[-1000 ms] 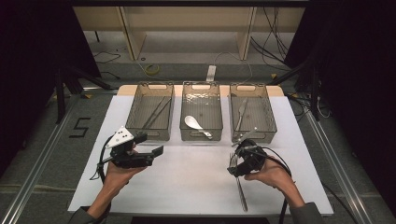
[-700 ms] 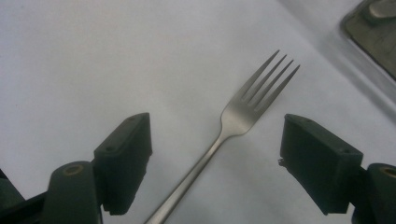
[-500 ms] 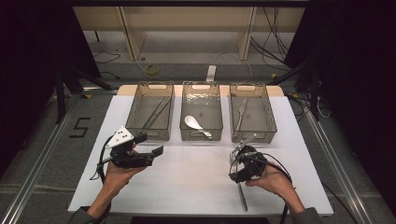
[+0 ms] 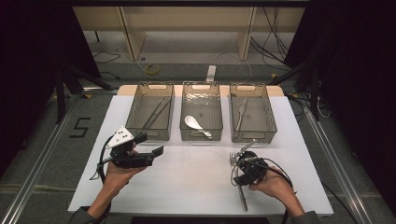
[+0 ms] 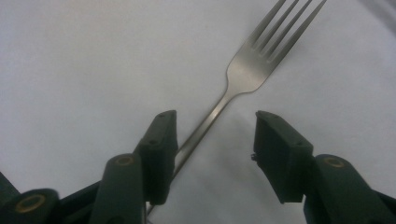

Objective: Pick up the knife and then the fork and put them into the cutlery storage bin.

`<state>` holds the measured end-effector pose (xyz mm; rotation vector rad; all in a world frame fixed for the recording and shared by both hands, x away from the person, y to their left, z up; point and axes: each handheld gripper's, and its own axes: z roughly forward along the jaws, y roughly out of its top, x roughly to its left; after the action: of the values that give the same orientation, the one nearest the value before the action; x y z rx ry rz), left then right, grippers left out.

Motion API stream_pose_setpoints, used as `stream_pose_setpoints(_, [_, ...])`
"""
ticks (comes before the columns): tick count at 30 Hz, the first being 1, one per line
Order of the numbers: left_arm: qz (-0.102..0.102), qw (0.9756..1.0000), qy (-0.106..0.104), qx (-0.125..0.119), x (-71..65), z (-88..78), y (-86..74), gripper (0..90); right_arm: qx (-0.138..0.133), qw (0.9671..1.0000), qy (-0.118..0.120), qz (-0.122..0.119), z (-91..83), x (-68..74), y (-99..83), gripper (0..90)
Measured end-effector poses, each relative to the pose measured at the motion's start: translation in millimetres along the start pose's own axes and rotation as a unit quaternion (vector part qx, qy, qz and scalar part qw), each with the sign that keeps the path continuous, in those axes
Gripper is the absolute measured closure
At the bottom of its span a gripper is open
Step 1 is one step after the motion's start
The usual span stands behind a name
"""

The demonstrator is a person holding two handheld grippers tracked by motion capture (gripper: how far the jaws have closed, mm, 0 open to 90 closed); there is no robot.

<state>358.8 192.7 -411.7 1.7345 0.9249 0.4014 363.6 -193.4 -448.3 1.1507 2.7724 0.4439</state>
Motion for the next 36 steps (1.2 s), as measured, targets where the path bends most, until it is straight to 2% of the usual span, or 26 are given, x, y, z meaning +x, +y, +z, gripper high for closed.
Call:
stream_pose_setpoints(10, [-0.001, 1.0000, 0.000, 0.000, -0.3, 0.6, -0.1, 15.2, 0.013, 0.9999, 0.005, -0.009, 7.8, 5.6, 0.7, 63.6])
stream_pose_setpoints(16, [-0.001, 1.0000, -0.001, 0.001, -0.4, 0.9, -0.2, 15.2, 0.020, 0.9995, -0.007, -0.024, 10.6, 9.1, 2.9, 65.4])
stream_pose_setpoints(21, [-0.001, 1.0000, 0.000, 0.002, -0.7, 1.0, -0.3, 15.2, 0.019, 0.9994, -0.010, -0.025, 10.6, 9.1, 2.6, 67.0])
stream_pose_setpoints(30, [0.003, 1.0000, -0.001, 0.004, -0.9, 1.3, -0.5, 15.2, 0.022, 0.9991, -0.023, -0.026, 11.2, 3.8, 5.6, 75.0])
stream_pose_setpoints(36, [0.003, 1.0000, 0.000, 0.003, -1.2, 0.9, -0.7, 15.2, 0.022, 0.9990, -0.035, -0.019, 11.7, 2.9, 6.7, 79.4])
